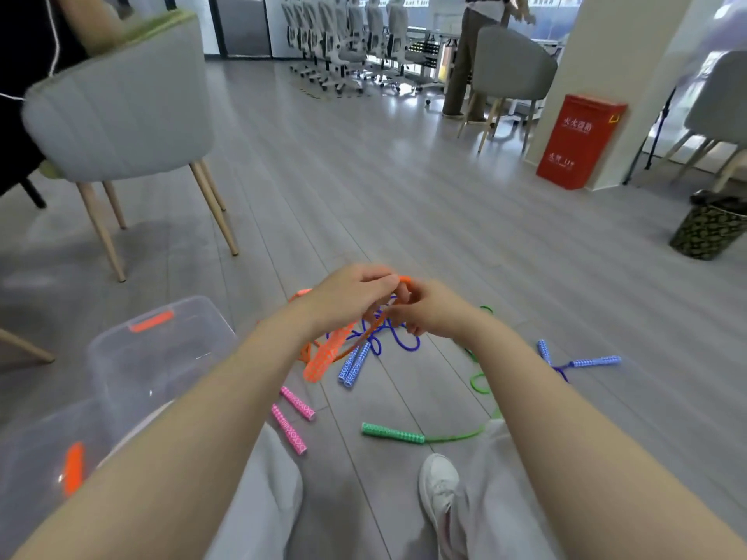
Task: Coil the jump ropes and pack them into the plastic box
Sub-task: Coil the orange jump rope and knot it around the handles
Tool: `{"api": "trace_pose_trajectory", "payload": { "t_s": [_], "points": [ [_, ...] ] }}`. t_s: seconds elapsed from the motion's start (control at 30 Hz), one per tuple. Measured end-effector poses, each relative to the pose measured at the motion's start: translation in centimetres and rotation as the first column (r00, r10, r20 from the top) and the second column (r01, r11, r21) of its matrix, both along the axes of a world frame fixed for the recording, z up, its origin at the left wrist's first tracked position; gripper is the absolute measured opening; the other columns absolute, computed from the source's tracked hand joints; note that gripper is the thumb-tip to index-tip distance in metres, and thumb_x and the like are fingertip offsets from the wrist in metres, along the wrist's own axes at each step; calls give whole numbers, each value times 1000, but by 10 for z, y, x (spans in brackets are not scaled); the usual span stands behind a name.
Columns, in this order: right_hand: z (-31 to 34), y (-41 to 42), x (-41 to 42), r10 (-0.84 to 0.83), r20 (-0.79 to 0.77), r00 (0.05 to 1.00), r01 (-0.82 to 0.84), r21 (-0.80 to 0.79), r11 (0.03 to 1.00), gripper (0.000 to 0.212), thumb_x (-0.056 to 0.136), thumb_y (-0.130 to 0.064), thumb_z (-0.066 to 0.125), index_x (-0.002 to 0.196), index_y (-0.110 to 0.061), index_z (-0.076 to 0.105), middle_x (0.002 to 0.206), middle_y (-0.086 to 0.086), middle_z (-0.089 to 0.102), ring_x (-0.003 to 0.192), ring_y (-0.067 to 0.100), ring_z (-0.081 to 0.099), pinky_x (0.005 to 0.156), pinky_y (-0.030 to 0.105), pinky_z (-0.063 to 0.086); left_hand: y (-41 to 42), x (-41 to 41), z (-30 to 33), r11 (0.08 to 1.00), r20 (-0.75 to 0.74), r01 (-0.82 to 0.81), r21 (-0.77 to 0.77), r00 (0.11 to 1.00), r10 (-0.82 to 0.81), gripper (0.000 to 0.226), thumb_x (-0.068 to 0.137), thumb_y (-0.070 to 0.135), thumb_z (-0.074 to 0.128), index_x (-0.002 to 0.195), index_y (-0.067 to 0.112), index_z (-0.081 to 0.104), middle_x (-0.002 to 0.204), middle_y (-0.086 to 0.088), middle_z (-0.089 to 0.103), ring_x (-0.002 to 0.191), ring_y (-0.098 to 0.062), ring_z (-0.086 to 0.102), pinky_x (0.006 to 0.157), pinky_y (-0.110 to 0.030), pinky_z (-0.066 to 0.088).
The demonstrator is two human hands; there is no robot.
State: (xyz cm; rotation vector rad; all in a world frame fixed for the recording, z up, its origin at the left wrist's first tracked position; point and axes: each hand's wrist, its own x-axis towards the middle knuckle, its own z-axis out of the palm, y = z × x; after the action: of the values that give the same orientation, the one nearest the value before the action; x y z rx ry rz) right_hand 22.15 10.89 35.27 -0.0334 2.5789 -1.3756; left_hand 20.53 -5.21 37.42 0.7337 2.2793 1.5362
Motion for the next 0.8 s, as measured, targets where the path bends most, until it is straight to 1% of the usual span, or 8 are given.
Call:
{"api": "trace_pose_trajectory", "payload": {
  "t_s": [0.07,0.13,0.3,0.43,0.53,0.63,0.7,0.8],
  "points": [
    [-3,2,0,39,39,999,-41,68,997,9,91,-14,62,89,-22,64,70,-1,62,58,13,50,53,20,45,-5,0,3,990,61,53,133,996,-62,30,102,14,41,89,6,67,59,2,37,55,-10,38,60,-26,39],
    [-4,7,-2,20,45,999,-24,100,995,7,92,-17,60,93,-17,67,68,-2,62,53,7,50,52,18,43,-14,-5,3,958,113,84,273,986,-119,29,101,17,42,88,7,67,59,2,36,56,-11,37,61,-27,38],
    [5,33,-15,-131,-92,987,141,103,985,7,90,-28,65,88,-24,69,67,-9,62,65,12,52,67,32,47,-34,-25,-1,878,221,-28,477,971,-89,30,95,22,45,84,9,70,57,4,35,52,-11,37,55,-23,44],
    [15,55,-19,-277,-344,897,362,215,907,8,89,-30,63,82,-27,63,73,-8,60,74,18,56,72,33,47,-34,-35,-16,979,73,-88,182,994,76,30,101,17,44,85,10,69,58,5,37,54,-11,37,58,-28,42],
    [21,61,-17,-413,-341,844,425,-43,904,12,87,-27,66,77,-22,59,78,0,69,66,21,63,71,44,56,-25,-35,-25,994,-7,-113,5,994,113,30,101,18,43,82,17,68,65,2,41,56,-10,39,59,-30,43],
    [27,70,-13,-493,-480,725,543,-41,839,19,82,-32,70,75,-19,58,62,-4,60,55,14,53,55,31,44,-18,-38,-26,979,-122,-177,-102,979,165,30,100,25,43,78,27,64,69,1,45,59,-12,42,61,-35,46],
    [32,72,-9,-488,-572,659,606,19,796,9,85,-28,65,81,-20,64,63,-6,58,58,14,52,57,28,40,-15,-38,-25,971,-188,-206,-125,965,181,30,99,28,44,76,30,62,69,-1,46,60,-15,43,62,-42,48],
    [36,69,-8,-557,-506,659,595,-103,797,11,87,-24,60,84,-18,69,68,-5,67,56,13,57,55,27,47,-10,-38,-27,962,-215,-240,-131,954,209,28,99,28,43,78,27,62,69,-4,47,60,-17,44,63,-46,49]
  ]
}}
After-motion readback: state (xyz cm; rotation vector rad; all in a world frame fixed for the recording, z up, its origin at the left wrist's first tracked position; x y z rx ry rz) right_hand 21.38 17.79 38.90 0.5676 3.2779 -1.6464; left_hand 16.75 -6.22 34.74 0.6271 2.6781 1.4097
